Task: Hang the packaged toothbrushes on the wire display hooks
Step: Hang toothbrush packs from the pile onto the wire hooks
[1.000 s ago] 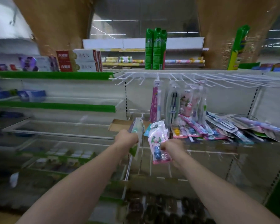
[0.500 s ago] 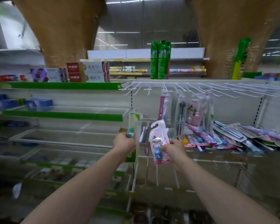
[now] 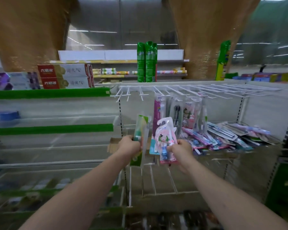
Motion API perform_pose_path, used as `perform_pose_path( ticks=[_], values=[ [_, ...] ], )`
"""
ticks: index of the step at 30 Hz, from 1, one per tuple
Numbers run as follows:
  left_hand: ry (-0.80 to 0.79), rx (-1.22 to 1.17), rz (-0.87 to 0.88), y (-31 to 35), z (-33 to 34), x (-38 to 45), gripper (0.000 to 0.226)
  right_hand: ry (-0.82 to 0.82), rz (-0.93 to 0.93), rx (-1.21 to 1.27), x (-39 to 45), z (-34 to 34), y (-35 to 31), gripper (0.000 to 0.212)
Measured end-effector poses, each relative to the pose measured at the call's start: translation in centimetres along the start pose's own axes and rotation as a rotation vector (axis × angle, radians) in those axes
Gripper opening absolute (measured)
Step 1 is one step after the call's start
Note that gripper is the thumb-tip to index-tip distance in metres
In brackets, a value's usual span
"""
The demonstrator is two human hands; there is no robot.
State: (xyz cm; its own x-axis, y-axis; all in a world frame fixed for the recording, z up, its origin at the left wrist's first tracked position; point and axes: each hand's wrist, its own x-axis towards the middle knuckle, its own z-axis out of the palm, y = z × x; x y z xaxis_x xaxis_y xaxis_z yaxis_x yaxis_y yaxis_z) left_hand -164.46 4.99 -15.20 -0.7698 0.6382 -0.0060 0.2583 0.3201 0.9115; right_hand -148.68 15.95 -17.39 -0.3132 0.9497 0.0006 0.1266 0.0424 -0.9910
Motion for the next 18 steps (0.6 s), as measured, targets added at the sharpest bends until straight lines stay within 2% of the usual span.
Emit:
perform_pose_path(
  ticks=[7,18],
  values=[
    [-0.01,0.036,0.043,2.9,5.8,-0.8,0.029,0.07,-0.022,0.083,3.0,-5.6,0.5,0.026],
    [0.064,-0.019,0.05,7.7,15.2,-1.8,0.031,0.011,-0.125,0.091,9.1,-14.6,-1.2,0.022]
  ],
)
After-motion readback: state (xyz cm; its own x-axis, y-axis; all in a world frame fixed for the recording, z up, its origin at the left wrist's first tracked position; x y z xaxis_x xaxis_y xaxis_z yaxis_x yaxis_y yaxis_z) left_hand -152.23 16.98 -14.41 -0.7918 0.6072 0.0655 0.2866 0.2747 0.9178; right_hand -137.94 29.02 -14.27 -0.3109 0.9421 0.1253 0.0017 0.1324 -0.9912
